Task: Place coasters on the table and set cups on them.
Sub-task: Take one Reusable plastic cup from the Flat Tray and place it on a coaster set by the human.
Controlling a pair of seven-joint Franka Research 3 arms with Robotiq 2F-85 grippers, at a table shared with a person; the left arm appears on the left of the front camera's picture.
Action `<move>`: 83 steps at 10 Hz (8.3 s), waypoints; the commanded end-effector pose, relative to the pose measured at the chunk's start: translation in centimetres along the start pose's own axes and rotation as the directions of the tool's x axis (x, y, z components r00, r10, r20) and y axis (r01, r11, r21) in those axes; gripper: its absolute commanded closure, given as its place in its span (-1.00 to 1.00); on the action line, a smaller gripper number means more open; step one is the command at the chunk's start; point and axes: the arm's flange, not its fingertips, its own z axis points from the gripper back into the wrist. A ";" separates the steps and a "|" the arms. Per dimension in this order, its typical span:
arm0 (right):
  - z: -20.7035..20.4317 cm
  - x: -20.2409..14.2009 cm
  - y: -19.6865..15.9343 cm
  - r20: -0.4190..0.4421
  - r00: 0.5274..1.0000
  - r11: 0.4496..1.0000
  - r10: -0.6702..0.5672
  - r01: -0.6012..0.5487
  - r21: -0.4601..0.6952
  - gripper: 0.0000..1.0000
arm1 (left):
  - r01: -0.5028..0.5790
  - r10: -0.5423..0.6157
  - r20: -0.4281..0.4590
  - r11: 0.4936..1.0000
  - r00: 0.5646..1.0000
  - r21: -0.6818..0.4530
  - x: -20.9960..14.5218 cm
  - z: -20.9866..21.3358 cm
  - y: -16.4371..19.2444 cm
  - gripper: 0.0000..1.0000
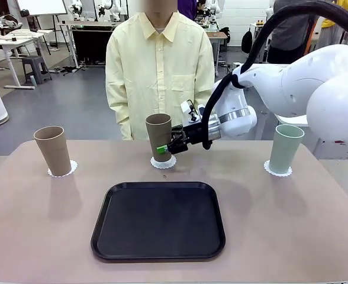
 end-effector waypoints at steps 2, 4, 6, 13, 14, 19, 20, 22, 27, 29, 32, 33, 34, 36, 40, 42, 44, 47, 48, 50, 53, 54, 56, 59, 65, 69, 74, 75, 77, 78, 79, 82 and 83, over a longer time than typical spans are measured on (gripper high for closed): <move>0.6 0.1 -1.2 0.004 1.000 0.999 0.021 -0.021 0.024 -0.63 | -0.004 0.004 0.005 1.000 1.000 0.000 0.0 0.2 -0.2 -1.00; 0.8 -0.5 -1.6 0.016 1.000 0.999 0.001 -0.001 0.032 -0.63 | -0.004 0.004 0.005 1.000 1.000 0.000 0.0 0.2 -0.2 -1.00; 0.8 -1.0 -2.1 0.020 1.000 0.999 -0.013 0.012 0.035 -0.63 | -0.004 0.004 0.005 1.000 1.000 0.000 0.0 0.2 -0.2 -1.00; -0.1 -2.1 -2.7 0.021 0.999 0.998 -0.042 0.040 0.054 -0.63 | -0.004 0.004 0.005 1.000 1.000 0.000 0.0 0.2 -0.2 -1.00; -0.2 -2.2 -2.7 0.009 0.999 0.998 -0.044 0.043 0.055 -0.63 | -0.004 0.004 0.005 1.000 1.000 0.000 0.0 0.2 -0.2 -1.00; -0.3 -1.9 -2.4 -0.035 0.997 0.997 -0.063 0.065 0.053 -1.00 | -0.004 0.004 0.005 1.000 1.000 0.000 0.0 0.2 -0.2 -1.00; -0.1 -1.7 -2.2 -0.074 0.995 0.996 -0.073 0.076 0.041 -1.00 | -0.004 0.004 0.005 1.000 1.000 0.000 0.0 0.2 -0.2 -1.00; 0.5 -1.0 -1.5 -0.171 0.981 0.995 -0.095 0.101 0.027 -1.00 | -0.004 0.004 0.005 1.000 1.000 0.000 0.0 0.2 -0.2 -1.00; 2.5 0.7 0.0 -0.327 0.938 0.993 -0.116 0.106 -0.047 -1.00 | -0.004 0.004 0.005 1.000 1.000 0.000 0.0 0.2 -0.2 -1.00; 3.2 0.4 0.1 -0.358 0.924 0.990 -0.136 0.117 -0.076 -1.00 | -0.004 0.004 0.005 1.000 1.000 0.000 0.0 0.2 -0.2 -1.00; 5.0 0.8 1.0 -0.414 0.888 0.973 -0.202 0.133 -0.189 -1.00 | -0.004 0.004 0.005 1.000 1.000 0.000 0.0 0.2 -0.2 -1.00; 6.0 1.8 2.1 -0.446 0.864 0.960 -0.235 0.135 -0.246 -1.00 | -0.004 0.004 0.005 1.000 1.000 0.000 0.0 0.2 -0.2 -1.00; 7.1 3.6 3.7 -0.477 0.839 0.946 -0.260 0.121 -0.302 -1.00 | -0.004 0.004 0.005 1.000 1.000 0.000 0.0 0.2 -0.2 -1.00; 10.0 7.9 8.1 -0.555 0.735 0.881 -0.390 0.123 -0.457 -1.00 | -0.004 0.004 0.005 1.000 1.000 0.000 0.0 0.2 -0.2 -1.00; 12.1 14.1 15.5 -0.668 0.493 0.789 -0.557 0.063 -0.612 -1.00 | -0.004 0.004 0.005 1.000 1.000 0.000 0.0 0.2 -0.2 -1.00; 11.5 17.0 19.0 -0.585 0.471 0.682 -0.661 0.051 -0.730 -1.00 | -0.004 0.004 0.005 1.000 1.000 0.000 0.0 0.2 -0.2 -1.00; 11.6 18.5 21.5 -0.480 0.400 0.569 -0.781 0.138 -0.811 -1.00 | -0.004 0.004 0.005 1.000 1.000 0.000 0.0 0.2 -0.2 -1.00; 11.8 19.1 21.6 -0.495 0.411 0.586 -0.765 0.127 -0.800 -1.00 | -0.004 0.004 0.005 1.000 1.000 0.000 0.0 0.2 -0.2 -1.00; 11.8 19.1 21.6 -0.495 0.411 0.586 -0.765 0.127 -0.800 -1.00 | -0.004 0.004 0.005 1.000 1.000 0.000 0.0 0.2 -0.2 -1.00; 11.8 19.1 21.6 -0.495 0.411 0.586 -0.765 0.127 -0.800 -1.00 | -0.004 0.004 0.005 1.000 1.000 0.000 0.0 0.2 -0.2 -1.00; 11.8 19.1 21.6 -0.495 0.411 0.586 -0.765 0.127 -0.800 -1.00 | -0.004 0.004 0.005 1.000 1.000 0.000 0.0 0.2 -0.2 -1.00; 11.8 19.1 21.6 -0.495 0.411 0.586 -0.765 0.127 -0.800 -1.00 | -0.004 0.004 0.005 1.000 1.000 0.000 0.0 0.2 -0.2 -1.00; 11.8 19.1 21.6 -0.495 0.411 0.586 -0.765 0.127 -0.800 -1.00 | -0.004 0.004 0.005 1.000 1.000 0.000 0.0 0.2 -0.2 -1.00; 15.6 19.3 25.3 -0.377 0.439 0.518 -0.816 0.264 -0.814 -1.00 | -0.004 0.004 0.005 1.000 1.000 0.000 0.0 0.2 -0.2 -1.00; 34.1 13.4 28.5 -0.014 0.280 0.221 -0.960 0.728 -0.649 -1.00 | -0.004 0.004 0.005 1.000 1.000 0.000 0.0 0.2 -0.2 -1.00; 42.1 5.1 28.5 0.155 0.344 0.305 -0.926 0.925 -0.226 -1.00 | -0.004 0.004 0.005 1.000 1.000 0.000 0.0 0.2 -0.2 -1.00; 46.1 -2.1 32.1 0.287 0.310 0.311 -0.906 0.949 -0.045 -1.00 | -0.004 0.004 0.005 1.000 1.000 0.000 0.0 0.2 -0.2 -1.00; 46.7 -2.7 32.7 0.305 0.305 0.311 -0.902 0.950 -0.032 -1.00 | -0.004 0.004 0.005 1.000 1.000 0.000 0.0 0.2 -0.2 -1.00; 46.0 -2.8 33.3 0.288 0.291 0.290 -0.912 0.956 -0.047 -1.00 | -0.004 0.004 0.005 1.000 1.000 0.000 0.0 0.2 -0.2 -1.00; 46.0 -2.8 33.3 0.288 0.291 0.290 -0.912 0.956 -0.047 -1.00 | -0.004 0.004 0.005 1.000 1.000 0.000 0.0 0.2 -0.2 -1.00; 46.0 -2.8 33.3 0.288 0.291 0.290 -0.912 0.956 -0.047 -1.00 | -0.004 0.004 0.005 1.000 1.000 0.000 0.0 0.2 -0.2 -1.00; 46.0 -2.8 33.3 0.288 0.291 0.290 -0.912 0.956 -0.047 -1.00 | -0.004 0.004 0.005 1.000 1.000 0.000 0.0 0.2 -0.2 -1.00; 46.0 -2.8 33.3 0.288 0.291 0.290 -0.912 0.956 -0.047 -1.00 | -0.004 0.004 0.005 1.000 1.000 0.000 0.0 0.2 -0.2 -1.00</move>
